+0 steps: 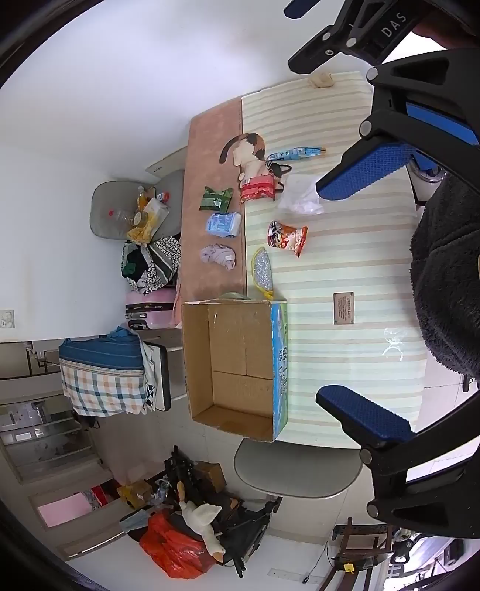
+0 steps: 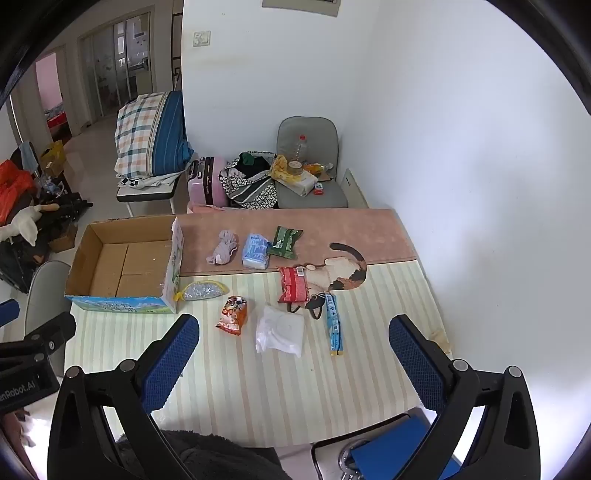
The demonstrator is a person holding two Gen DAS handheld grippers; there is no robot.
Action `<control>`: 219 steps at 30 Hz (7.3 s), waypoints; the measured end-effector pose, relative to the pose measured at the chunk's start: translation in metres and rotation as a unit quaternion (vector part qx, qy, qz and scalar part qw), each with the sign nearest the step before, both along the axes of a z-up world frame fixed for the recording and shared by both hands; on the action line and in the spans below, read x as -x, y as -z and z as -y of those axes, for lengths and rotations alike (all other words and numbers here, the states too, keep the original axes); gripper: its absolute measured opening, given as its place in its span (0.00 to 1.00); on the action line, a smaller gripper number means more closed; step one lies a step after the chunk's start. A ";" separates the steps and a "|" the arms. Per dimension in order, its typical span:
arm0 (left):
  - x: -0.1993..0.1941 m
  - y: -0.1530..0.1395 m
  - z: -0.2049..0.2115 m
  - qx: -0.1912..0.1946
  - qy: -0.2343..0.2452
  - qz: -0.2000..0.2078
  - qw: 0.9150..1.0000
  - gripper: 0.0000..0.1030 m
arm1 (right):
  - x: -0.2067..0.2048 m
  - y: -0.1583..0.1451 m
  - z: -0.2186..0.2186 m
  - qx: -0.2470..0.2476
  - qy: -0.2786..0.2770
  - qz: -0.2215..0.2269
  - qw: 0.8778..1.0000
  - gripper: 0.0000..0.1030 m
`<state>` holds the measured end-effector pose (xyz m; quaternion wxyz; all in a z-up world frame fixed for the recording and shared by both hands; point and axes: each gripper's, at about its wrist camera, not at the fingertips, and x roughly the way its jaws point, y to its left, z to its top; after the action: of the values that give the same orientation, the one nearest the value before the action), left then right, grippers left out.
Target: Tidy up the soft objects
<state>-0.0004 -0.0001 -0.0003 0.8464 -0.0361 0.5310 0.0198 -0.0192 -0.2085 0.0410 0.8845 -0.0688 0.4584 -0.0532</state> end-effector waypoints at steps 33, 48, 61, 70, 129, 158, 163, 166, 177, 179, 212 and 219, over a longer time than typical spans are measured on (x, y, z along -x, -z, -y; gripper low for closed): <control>0.000 -0.004 -0.004 -0.013 -0.002 0.005 1.000 1.00 | -0.004 0.004 0.002 -0.002 -0.004 -0.004 1.000 1.00; 0.001 -0.005 -0.006 -0.017 -0.004 0.008 1.000 1.00 | -0.003 0.004 0.000 -0.002 -0.015 -0.005 1.000 1.00; 0.001 -0.004 -0.005 -0.017 -0.005 0.009 1.000 1.00 | -0.003 0.002 0.001 -0.001 -0.017 0.002 1.000 1.00; 0.001 -0.006 -0.003 -0.018 -0.005 0.010 1.000 1.00 | 0.000 0.001 0.004 -0.005 -0.017 0.007 1.000 1.00; -0.234 0.391 0.131 0.019 0.154 -0.311 0.938 0.68 | -0.186 0.460 0.108 -0.155 0.084 -0.374 0.910 0.93; -0.193 0.200 0.006 0.085 0.015 -0.178 0.980 0.27 | -0.206 0.304 -0.003 -0.210 -0.055 -0.281 0.935 0.68; -0.223 0.175 -0.083 0.091 -0.020 -0.159 0.983 0.27 | -0.248 0.252 -0.093 -0.233 -0.113 -0.264 0.929 0.68; -0.250 0.189 -0.131 0.068 -0.030 -0.172 0.982 0.27 | -0.272 0.251 -0.165 -0.236 -0.136 -0.282 0.920 0.68; -0.327 0.298 -0.224 0.079 -0.030 -0.263 0.961 0.27 | -0.362 0.341 -0.321 -0.153 -0.129 -0.327 0.924 0.68; -0.336 0.316 -0.229 0.090 -0.026 -0.279 0.956 0.27 | -0.375 0.366 -0.331 -0.149 -0.118 -0.343 0.920 0.68; -0.281 0.289 -0.257 0.058 -0.014 -0.244 0.968 0.98 | -0.329 0.342 -0.330 -0.051 -0.080 -0.316 0.944 1.00; -0.233 0.235 -0.248 0.044 -0.010 -0.184 0.982 0.98 | -0.272 0.286 -0.319 -0.064 -0.084 -0.266 0.958 1.00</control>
<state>0.2324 0.2482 -0.2355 0.7317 -0.0739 0.6775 0.0110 0.2524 0.1110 -0.2448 0.7346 -0.0623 0.6719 0.0710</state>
